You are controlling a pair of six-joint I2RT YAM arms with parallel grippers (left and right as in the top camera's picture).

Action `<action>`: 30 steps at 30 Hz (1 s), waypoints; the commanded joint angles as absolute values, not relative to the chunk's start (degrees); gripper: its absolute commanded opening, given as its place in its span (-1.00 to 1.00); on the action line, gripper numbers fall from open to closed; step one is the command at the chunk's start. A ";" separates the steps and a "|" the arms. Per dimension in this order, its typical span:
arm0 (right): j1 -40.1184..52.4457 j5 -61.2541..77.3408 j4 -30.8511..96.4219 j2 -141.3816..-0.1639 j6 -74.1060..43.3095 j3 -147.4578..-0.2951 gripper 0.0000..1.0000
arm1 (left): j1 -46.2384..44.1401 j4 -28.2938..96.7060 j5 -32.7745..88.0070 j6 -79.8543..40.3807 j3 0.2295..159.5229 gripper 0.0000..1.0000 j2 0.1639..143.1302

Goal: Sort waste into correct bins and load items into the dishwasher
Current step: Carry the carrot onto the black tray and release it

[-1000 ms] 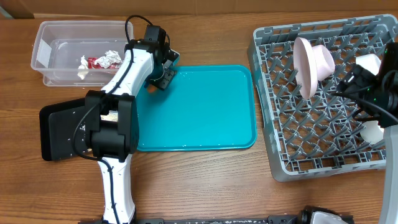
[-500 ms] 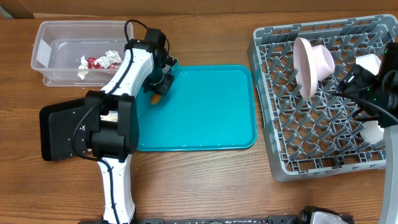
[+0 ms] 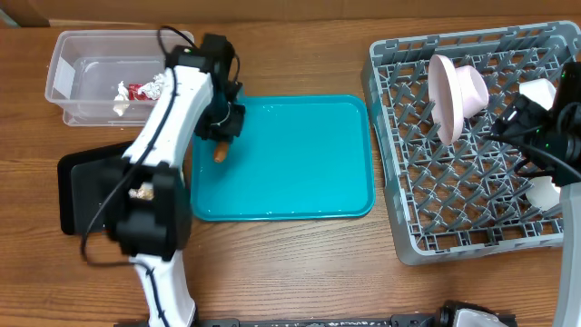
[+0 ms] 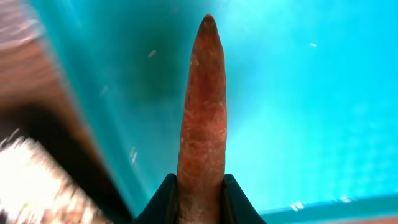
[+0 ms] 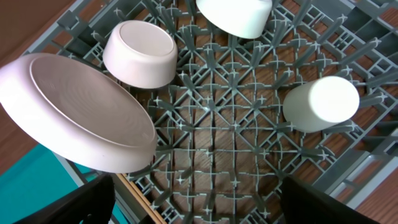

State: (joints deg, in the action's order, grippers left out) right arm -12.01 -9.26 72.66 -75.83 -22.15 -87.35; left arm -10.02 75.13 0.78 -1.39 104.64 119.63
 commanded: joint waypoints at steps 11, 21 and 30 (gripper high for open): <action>-12.23 -9.56 72.51 -75.99 -20.73 -87.72 0.75 | 3.16 81.97 -5.93 -23.83 105.16 -0.91 107.28; -12.23 -9.56 72.55 -75.99 -20.73 -87.72 0.75 | 15.66 84.18 -5.80 -24.88 103.61 -0.91 106.13; -12.23 -9.56 72.55 -75.99 -20.75 -87.72 0.75 | 23.42 77.41 -6.00 -24.91 94.96 -0.92 103.20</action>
